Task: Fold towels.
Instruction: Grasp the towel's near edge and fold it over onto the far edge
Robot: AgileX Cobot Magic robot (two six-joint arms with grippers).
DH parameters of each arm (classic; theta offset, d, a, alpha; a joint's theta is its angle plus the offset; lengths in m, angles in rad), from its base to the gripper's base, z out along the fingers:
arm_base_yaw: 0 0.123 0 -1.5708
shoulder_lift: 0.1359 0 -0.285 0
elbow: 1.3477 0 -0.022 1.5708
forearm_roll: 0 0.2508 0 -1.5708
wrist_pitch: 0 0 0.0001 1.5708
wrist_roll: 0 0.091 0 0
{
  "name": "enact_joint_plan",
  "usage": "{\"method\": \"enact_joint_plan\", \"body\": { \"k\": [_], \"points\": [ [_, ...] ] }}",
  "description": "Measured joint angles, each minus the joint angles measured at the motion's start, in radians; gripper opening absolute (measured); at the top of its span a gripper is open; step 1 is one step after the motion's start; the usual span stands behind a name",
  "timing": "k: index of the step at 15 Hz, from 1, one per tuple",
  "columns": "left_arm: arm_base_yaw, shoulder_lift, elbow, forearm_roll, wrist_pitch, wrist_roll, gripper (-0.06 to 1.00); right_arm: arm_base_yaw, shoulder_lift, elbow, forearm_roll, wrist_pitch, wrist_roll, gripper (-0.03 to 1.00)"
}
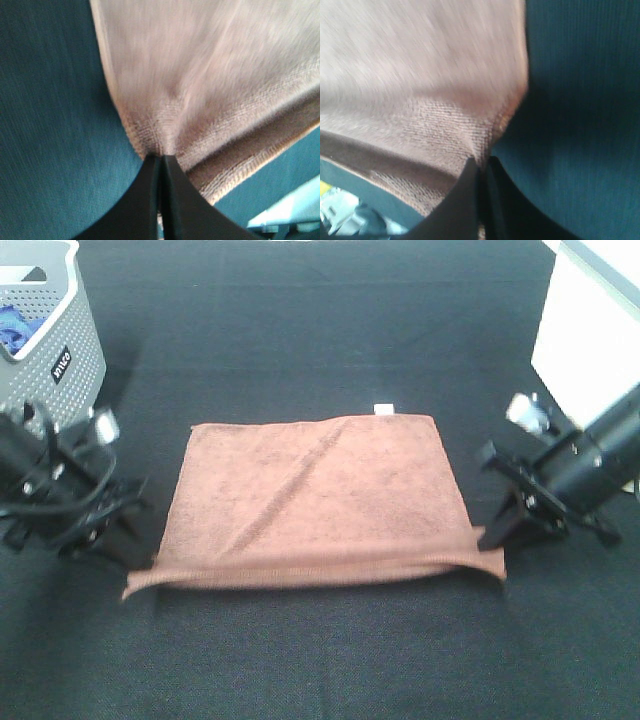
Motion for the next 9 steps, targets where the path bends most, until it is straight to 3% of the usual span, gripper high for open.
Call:
{"method": "enact_joint_plan", "body": {
  "k": [5,9],
  "points": [
    [0.0,0.009,-0.195,-0.008,-0.166,-0.009,0.0,0.0,0.042,-0.262,0.005,-0.02,0.0,0.0],
    [0.0,0.076,-0.364,0.001,-0.228,0.024,0.0,0.0,0.162,-0.48,0.007,-0.025,0.0,0.0]
  ]
}}
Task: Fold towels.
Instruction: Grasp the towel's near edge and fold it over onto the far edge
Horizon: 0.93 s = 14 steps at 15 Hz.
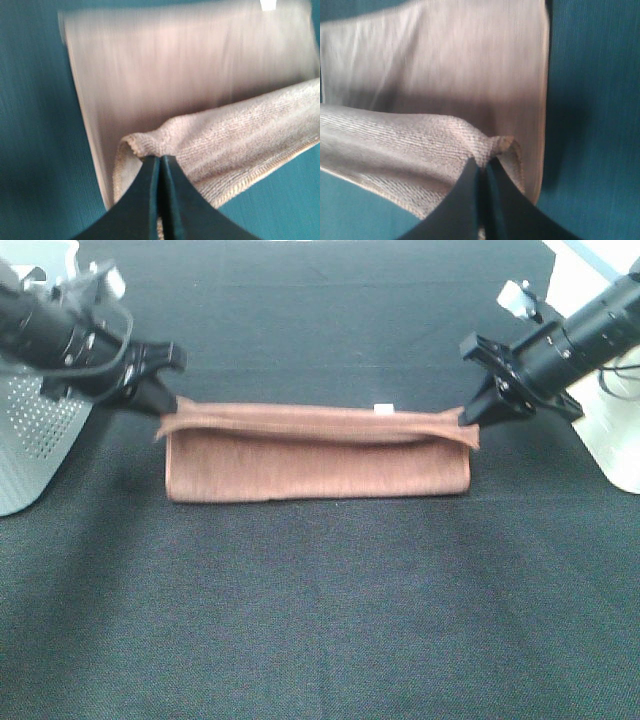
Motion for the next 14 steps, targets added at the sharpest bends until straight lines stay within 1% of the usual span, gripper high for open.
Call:
{"method": "enact_joint_plan", "body": {
  "k": [3,5,7,9,11,12,13,14],
  "points": [
    [-0.001,0.052,-0.038,0.003,-0.056,0.024,0.0,0.0,0.07,-0.108,0.001,-0.007,0.0,0.0],
    [-0.001,0.095,-0.044,0.003,-0.087,0.03,0.0,0.0,0.108,-0.15,0.012,-0.035,0.0,0.0],
    [-0.009,0.124,-0.044,0.003,-0.121,0.03,0.0,0.001,0.145,-0.166,0.031,-0.076,0.0,0.0],
    [-0.017,0.14,-0.044,0.003,-0.138,0.03,0.0,0.001,0.158,-0.167,0.038,-0.092,0.0,0.0],
    [-0.028,0.157,-0.044,0.003,-0.18,0.03,0.0,0.001,0.18,-0.17,0.042,-0.113,0.0,0.0],
    [-0.035,0.162,-0.044,0.003,-0.21,0.03,0.02,0.001,0.191,-0.17,0.043,-0.123,0.0,0.01],
    [-0.035,0.163,-0.044,0.003,-0.221,0.03,0.07,0.001,0.192,-0.17,0.045,-0.131,0.0,0.08],
    [-0.035,0.163,-0.044,0.004,-0.231,0.03,0.16,0.001,0.192,-0.17,0.051,-0.136,0.0,0.18]
  ]
}}
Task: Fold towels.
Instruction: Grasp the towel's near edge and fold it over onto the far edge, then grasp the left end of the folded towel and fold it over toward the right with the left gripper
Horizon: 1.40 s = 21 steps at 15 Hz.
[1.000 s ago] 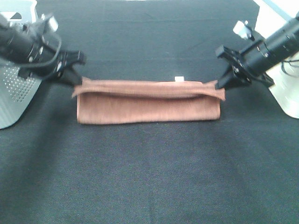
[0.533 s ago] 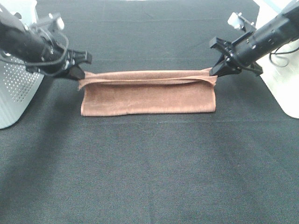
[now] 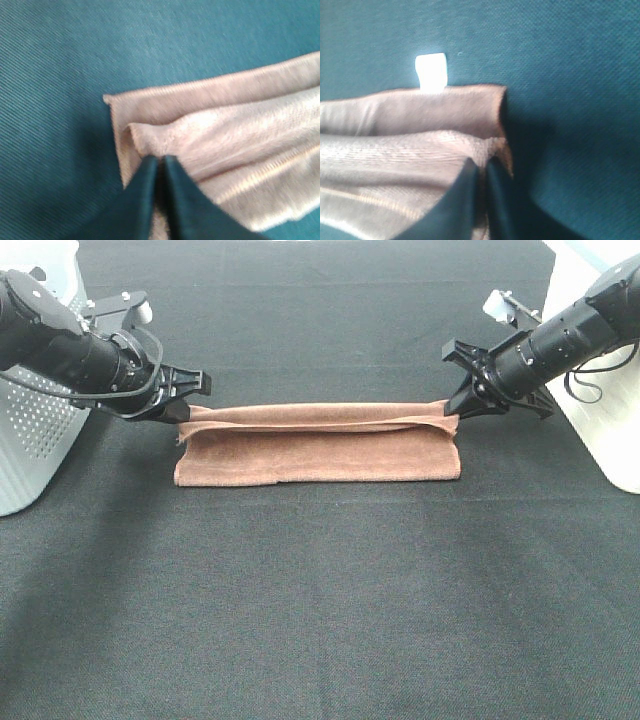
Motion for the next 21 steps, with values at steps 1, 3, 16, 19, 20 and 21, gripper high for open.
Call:
{"method": "enact_joint_plan", "body": {
  "k": [1,3,16,19,20,21],
  "points": [
    [0.0,0.0,0.0,0.003,-0.002,0.0,0.29,0.0,0.0,0.0,0.002,-0.002,0.0,0.3],
    [0.0,0.0,0.0,0.006,-0.004,0.0,0.62,0.0,-0.001,0.0,0.013,0.0,0.0,0.59],
    [0.006,0.126,-0.064,0.053,0.115,-0.213,0.73,-0.001,-0.046,-0.003,-0.256,0.159,0.184,0.77],
    [0.005,0.181,-0.161,-0.005,0.186,-0.217,0.6,-0.001,-0.046,-0.003,-0.256,0.156,0.184,0.77],
    [0.005,0.181,-0.161,-0.005,0.186,-0.217,0.6,-0.001,-0.046,-0.003,-0.256,0.156,0.184,0.77],
    [0.005,0.19,-0.174,-0.007,0.2,-0.226,0.47,-0.001,-0.046,-0.003,-0.256,0.155,0.184,0.77]
  ]
}}
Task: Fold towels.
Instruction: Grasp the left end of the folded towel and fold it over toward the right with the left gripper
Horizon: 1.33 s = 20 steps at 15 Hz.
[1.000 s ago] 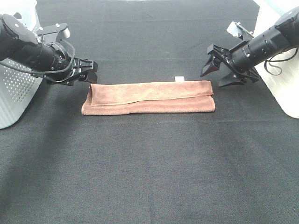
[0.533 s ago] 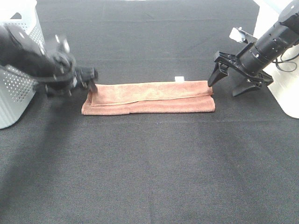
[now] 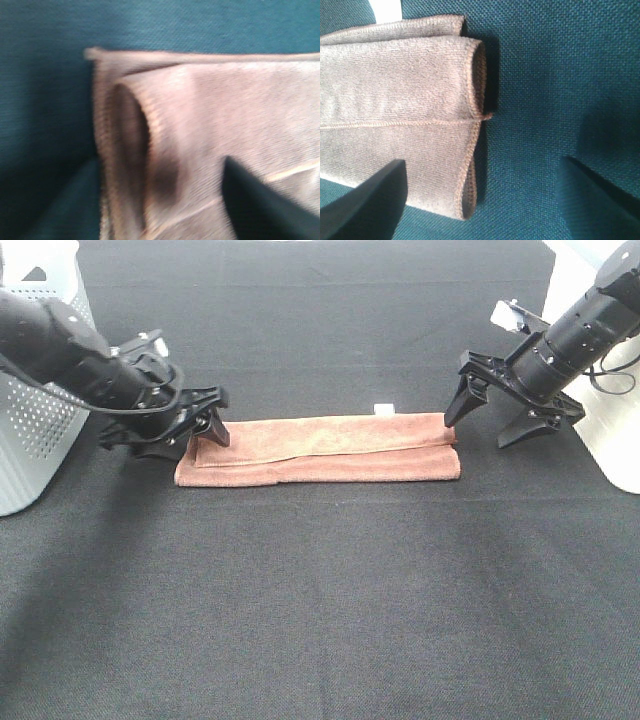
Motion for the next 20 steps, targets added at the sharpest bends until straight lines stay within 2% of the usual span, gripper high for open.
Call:
{"method": "enact_joint_plan", "body": {
  "k": [2,3,4,10,12,13,16,18,20],
  "points": [
    [0.0,0.008,-0.018,0.022,0.019,-0.018,0.12,0.0,0.0,0.0,0.0,-0.003,0.0,0.77],
    [0.0,0.008,-0.03,0.04,0.034,-0.022,0.03,0.0,0.0,0.0,0.0,-0.003,0.0,0.77],
    [0.001,0.008,-0.041,0.068,0.044,-0.038,0.02,0.0,0.0,0.0,0.0,-0.003,0.0,0.77],
    [0.073,-0.064,-0.188,0.324,0.307,-0.177,0.02,0.0,0.0,0.0,-0.007,-0.005,0.0,0.77],
    [0.082,-0.105,-0.234,0.374,0.352,-0.197,0.02,0.0,0.0,0.0,-0.007,-0.005,0.0,0.77],
    [0.082,-0.105,-0.234,0.374,0.352,-0.197,0.02,0.0,0.0,0.0,-0.007,-0.005,0.0,0.77],
    [0.076,-0.126,-0.309,0.387,0.458,-0.238,0.02,0.0,0.0,0.0,-0.007,-0.003,0.0,0.77],
    [0.022,-0.127,-0.332,0.377,0.471,-0.278,0.02,0.0,0.0,0.0,-0.007,0.001,0.0,0.77],
    [-0.047,-0.127,-0.332,0.282,0.407,-0.282,0.02,0.0,0.0,0.0,-0.007,0.003,0.0,0.77]
  ]
}}
